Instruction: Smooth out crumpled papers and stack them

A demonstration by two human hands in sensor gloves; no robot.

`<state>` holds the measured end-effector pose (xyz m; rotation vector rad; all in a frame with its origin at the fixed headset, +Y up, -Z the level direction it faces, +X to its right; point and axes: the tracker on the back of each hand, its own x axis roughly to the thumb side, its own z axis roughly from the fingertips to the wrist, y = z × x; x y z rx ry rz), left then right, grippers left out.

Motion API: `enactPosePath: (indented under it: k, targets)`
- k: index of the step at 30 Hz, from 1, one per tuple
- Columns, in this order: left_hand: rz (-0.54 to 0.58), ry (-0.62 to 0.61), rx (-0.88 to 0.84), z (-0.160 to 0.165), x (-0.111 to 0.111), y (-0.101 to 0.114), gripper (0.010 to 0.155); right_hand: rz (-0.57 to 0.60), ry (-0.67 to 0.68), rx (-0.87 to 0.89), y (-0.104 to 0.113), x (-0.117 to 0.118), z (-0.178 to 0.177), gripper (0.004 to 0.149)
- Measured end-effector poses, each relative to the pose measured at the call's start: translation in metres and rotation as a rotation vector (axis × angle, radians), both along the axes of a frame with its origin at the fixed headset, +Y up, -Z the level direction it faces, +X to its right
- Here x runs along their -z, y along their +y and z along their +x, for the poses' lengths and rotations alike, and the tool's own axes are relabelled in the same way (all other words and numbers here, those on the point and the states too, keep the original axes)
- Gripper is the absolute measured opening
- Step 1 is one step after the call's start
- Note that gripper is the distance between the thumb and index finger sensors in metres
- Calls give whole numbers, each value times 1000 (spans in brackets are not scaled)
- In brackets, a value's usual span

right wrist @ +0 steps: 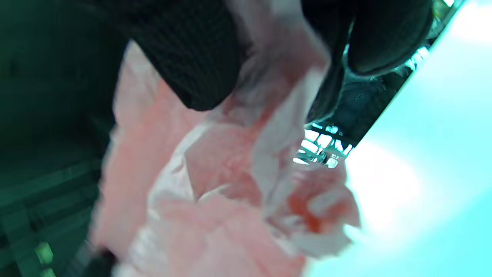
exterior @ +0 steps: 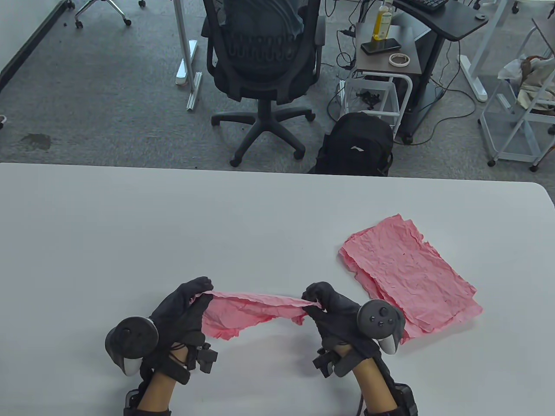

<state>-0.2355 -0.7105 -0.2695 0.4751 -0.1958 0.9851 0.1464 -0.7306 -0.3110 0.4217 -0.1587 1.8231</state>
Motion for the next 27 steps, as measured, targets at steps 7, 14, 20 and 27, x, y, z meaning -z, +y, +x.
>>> enactPosePath:
  k: [7,14,20,27]
  targets:
    - [-58,-16,-85,-11,6,-7,43,-111,91,-81,-3,4,4,45]
    - [-108,-36,-114,-11,10,-12,44,-145,124,124,-16,9,8,43]
    - [-187,-60,-117,-12,15,-21,45,-179,213,479,-18,7,3,43]
    - [-190,-2,-123,-21,15,-23,45,-252,241,464,-20,8,2,43]
